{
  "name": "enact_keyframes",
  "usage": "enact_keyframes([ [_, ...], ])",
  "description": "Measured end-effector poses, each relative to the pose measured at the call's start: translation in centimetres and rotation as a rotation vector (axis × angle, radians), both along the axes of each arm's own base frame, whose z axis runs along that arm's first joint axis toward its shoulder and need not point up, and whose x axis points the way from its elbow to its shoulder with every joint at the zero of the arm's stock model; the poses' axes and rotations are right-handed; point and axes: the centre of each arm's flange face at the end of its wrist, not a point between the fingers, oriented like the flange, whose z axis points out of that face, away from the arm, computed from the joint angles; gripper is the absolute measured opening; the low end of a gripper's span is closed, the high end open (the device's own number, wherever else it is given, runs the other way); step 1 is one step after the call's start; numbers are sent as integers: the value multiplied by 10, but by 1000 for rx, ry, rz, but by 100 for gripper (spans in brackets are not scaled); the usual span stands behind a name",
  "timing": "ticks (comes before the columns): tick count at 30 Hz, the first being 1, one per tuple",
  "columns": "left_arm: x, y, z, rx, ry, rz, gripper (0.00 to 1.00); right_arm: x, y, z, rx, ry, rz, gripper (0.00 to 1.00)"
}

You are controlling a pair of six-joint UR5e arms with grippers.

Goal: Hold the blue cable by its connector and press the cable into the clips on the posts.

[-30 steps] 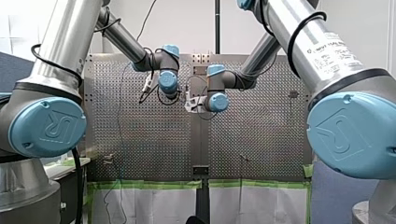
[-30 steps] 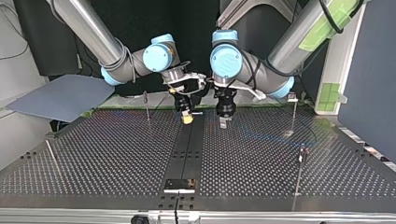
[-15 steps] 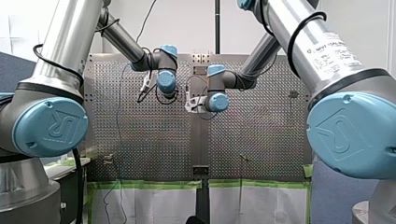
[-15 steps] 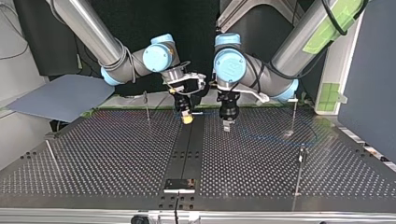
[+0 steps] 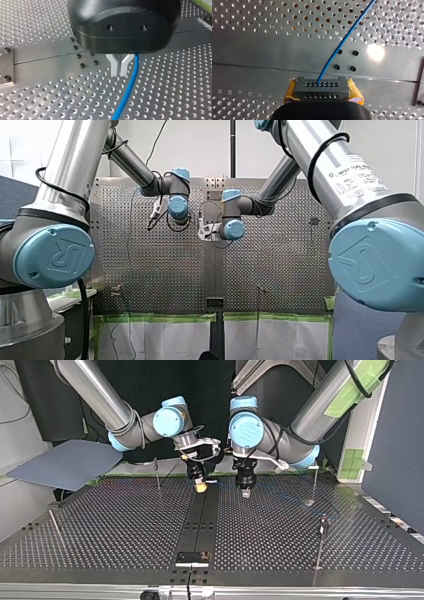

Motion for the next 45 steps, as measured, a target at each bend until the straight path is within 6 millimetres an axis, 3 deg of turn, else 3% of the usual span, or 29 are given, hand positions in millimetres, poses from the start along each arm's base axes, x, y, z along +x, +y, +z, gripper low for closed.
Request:
enact_keyframes([
  [12,-2,4,1,-52,5,34,0,1,1,0,1,1,3,0],
  [16,-6,8,9,-82,1,52,0,0,1,0,1,1,2,0],
  [23,-21,18,30,-154,-29,83,0,-1,-1,-1,3,1,-2,0],
  [30,-44,30,38,-200,-39,107,0,-1,-1,2,0,-4,-3,0],
  [45,-91,49,60,-237,-93,140,0,3,17,56,-63,-50,22,0],
])
